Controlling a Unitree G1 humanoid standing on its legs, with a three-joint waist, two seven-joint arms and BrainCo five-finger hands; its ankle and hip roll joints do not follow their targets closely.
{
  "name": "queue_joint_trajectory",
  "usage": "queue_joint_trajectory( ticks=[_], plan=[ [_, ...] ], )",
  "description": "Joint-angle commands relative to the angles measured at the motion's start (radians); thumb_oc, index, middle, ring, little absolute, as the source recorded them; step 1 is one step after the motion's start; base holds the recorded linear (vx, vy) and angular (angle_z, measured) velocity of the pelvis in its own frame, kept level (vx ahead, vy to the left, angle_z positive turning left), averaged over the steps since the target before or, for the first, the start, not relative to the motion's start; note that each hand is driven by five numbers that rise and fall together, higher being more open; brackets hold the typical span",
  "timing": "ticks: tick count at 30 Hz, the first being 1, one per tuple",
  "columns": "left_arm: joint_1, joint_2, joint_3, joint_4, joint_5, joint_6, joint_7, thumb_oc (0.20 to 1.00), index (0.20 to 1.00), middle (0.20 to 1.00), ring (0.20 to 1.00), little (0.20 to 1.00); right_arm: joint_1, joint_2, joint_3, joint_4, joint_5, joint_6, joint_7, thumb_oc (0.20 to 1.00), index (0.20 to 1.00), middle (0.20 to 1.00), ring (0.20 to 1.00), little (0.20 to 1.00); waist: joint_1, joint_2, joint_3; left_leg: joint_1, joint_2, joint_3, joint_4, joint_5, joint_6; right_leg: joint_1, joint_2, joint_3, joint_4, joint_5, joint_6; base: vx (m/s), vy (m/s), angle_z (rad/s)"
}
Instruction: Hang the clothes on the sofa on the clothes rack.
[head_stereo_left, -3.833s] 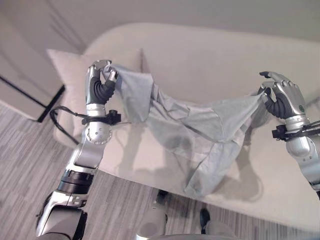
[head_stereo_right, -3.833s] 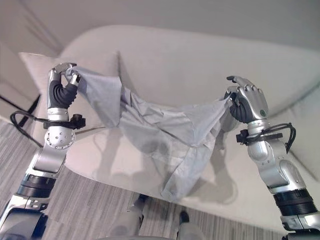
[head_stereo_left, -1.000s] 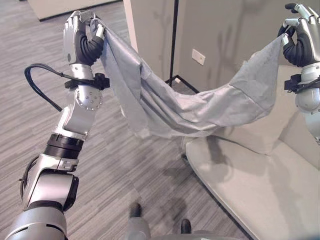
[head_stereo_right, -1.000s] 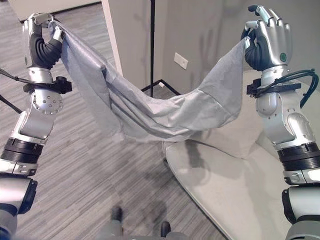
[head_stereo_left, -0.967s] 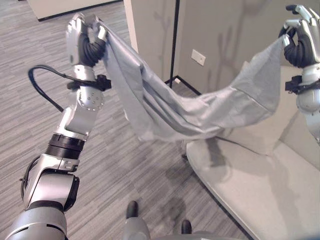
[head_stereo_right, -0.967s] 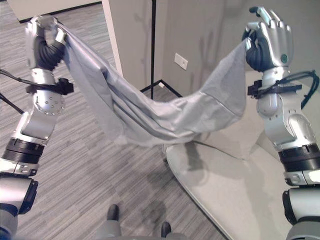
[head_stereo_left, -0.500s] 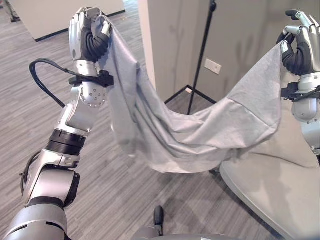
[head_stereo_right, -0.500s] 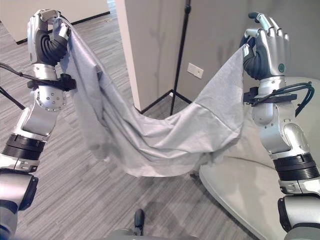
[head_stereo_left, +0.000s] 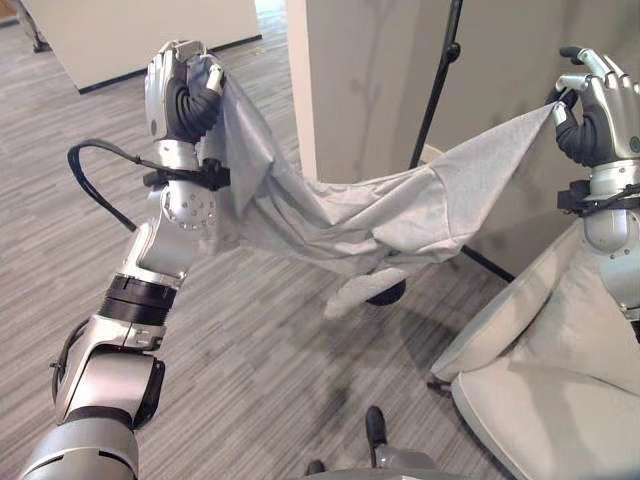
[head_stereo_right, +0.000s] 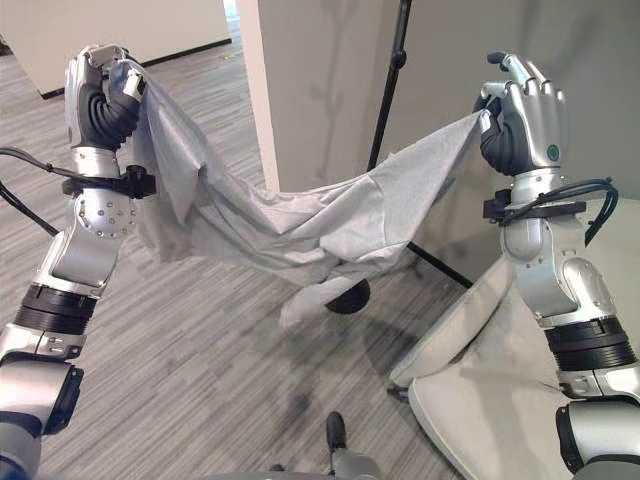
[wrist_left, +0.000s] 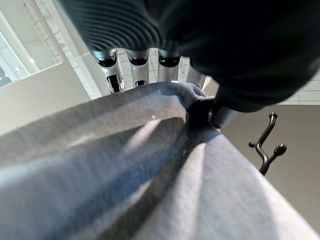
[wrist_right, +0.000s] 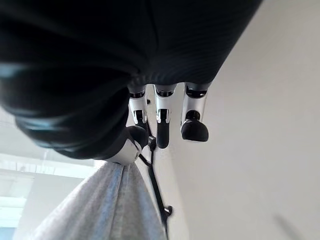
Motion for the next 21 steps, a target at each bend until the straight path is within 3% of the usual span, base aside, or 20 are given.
queue_joint_trajectory(
  ticks=[1, 4, 8, 10, 13, 15, 16, 17, 18, 21],
  plan=[
    [-0.073, 0.001, 0.023, -0.03, 0.011, -0.03, 0.014, 0.2, 0.2, 0.2, 0.2, 0.2, -0.027, -0.051, -0.063, -0.034, -0.003, -0.017, -0.016, 0.2, 0.2, 0.2, 0.2, 0.2, 0.003, -0.003, -0.051, 0.009, 0.025, 0.052, 0.004, -0.046, -0.053, 0.051, -0.024, -0.003, 0.006, -0.1, 0.116, 0.25, -0.189, 0.01],
    [-0.067, -0.009, 0.018, -0.035, 0.002, -0.038, 0.007, 0.2, 0.2, 0.2, 0.2, 0.2, 0.022, -0.051, -0.097, -0.064, -0.001, -0.028, -0.017, 0.2, 0.2, 0.2, 0.2, 0.2, -0.011, -0.007, -0.055, 0.014, 0.056, 0.046, 0.093, -0.074, -0.075, 0.086, -0.017, -0.017, 0.014, -0.121, 0.093, 0.21, -0.183, 0.17],
    [-0.052, -0.016, 0.024, -0.043, -0.013, -0.046, -0.001, 0.2, 0.2, 0.2, 0.2, 0.2, 0.046, -0.068, -0.122, -0.098, 0.001, -0.06, -0.043, 0.2, 0.2, 0.2, 0.2, 0.2, -0.011, -0.027, -0.031, -0.099, 0.067, 0.031, 0.399, 0.01, -0.1, 0.151, -0.007, -0.017, 0.022, -0.147, 0.052, 0.16, -0.157, 0.17],
    [-0.043, -0.019, 0.029, -0.04, -0.019, -0.047, 0.002, 0.2, 0.2, 0.2, 0.2, 0.2, 0.056, -0.077, -0.126, -0.101, 0.002, -0.061, -0.043, 0.2, 0.2, 0.2, 0.2, 0.2, -0.011, -0.028, -0.021, -0.155, 0.094, 0.039, 0.437, 0.013, -0.094, 0.179, -0.011, -0.017, 0.021, -0.168, 0.048, 0.14, -0.032, 0.0],
    [-0.042, -0.021, 0.032, -0.048, -0.02, -0.049, 0.001, 0.2, 0.2, 0.2, 0.2, 0.2, 0.066, -0.091, -0.144, -0.116, -0.002, -0.065, -0.046, 0.2, 0.2, 0.2, 0.2, 0.2, 0.002, -0.036, -0.028, -0.19, 0.093, 0.048, 0.303, -0.023, -0.077, 0.194, -0.027, -0.013, 0.009, -0.178, 0.064, 0.18, 0.04, -0.02],
    [-0.04, -0.021, 0.035, -0.051, -0.022, -0.051, 0.005, 0.2, 0.2, 0.2, 0.2, 0.2, 0.065, -0.093, -0.142, -0.113, 0.0, -0.066, -0.046, 0.2, 0.2, 0.2, 0.2, 0.2, 0.012, -0.032, -0.029, -0.202, 0.082, 0.035, 0.236, 0.008, -0.086, 0.198, -0.024, -0.006, 0.006, -0.185, 0.066, 0.12, 0.069, -0.18],
    [-0.036, -0.017, 0.041, -0.061, -0.023, -0.054, 0.01, 0.2, 0.2, 0.2, 0.2, 0.2, 0.057, -0.088, -0.131, -0.103, 0.009, -0.067, -0.045, 0.2, 0.2, 0.2, 0.2, 0.2, 0.04, -0.018, -0.019, -0.261, 0.06, -0.017, 0.155, 0.085, -0.109, 0.217, -0.014, 0.016, 0.005, -0.194, 0.067, 0.12, 0.057, -0.3],
    [-0.035, -0.017, 0.042, -0.061, -0.023, -0.053, 0.01, 0.2, 0.2, 0.2, 0.2, 0.2, 0.055, -0.089, -0.129, -0.101, 0.01, -0.068, -0.045, 0.2, 0.2, 0.2, 0.2, 0.2, 0.039, -0.019, -0.023, -0.252, 0.059, -0.018, 0.139, 0.085, -0.111, 0.219, -0.015, 0.016, 0.005, -0.201, 0.067, 0.2, 0.121, -0.64],
    [-0.024, -0.017, 0.052, -0.07, -0.013, -0.053, 0.008, 0.2, 0.2, 0.2, 0.2, 0.2, 0.059, -0.087, -0.127, -0.09, 0.003, -0.062, -0.04, 0.2, 0.2, 0.2, 0.2, 0.2, 0.046, -0.002, -0.026, -0.247, 0.056, -0.033, 0.048, 0.119, -0.121, 0.234, -0.009, 0.03, 0.007, -0.212, 0.071, 0.19, 0.114, -0.7],
    [-0.005, -0.018, 0.061, -0.079, 0.01, -0.056, 0.004, 0.2, 0.2, 0.2, 0.2, 0.2, 0.072, -0.066, -0.139, -0.101, -0.025, -0.053, -0.036, 0.2, 0.2, 0.2, 0.2, 0.2, 0.037, 0.023, -0.051, -0.191, 0.055, -0.028, 0.013, 0.114, -0.115, 0.25, -0.026, 0.038, 0.007, -0.229, 0.078, 0.2, 0.176, -0.63]
  ],
)
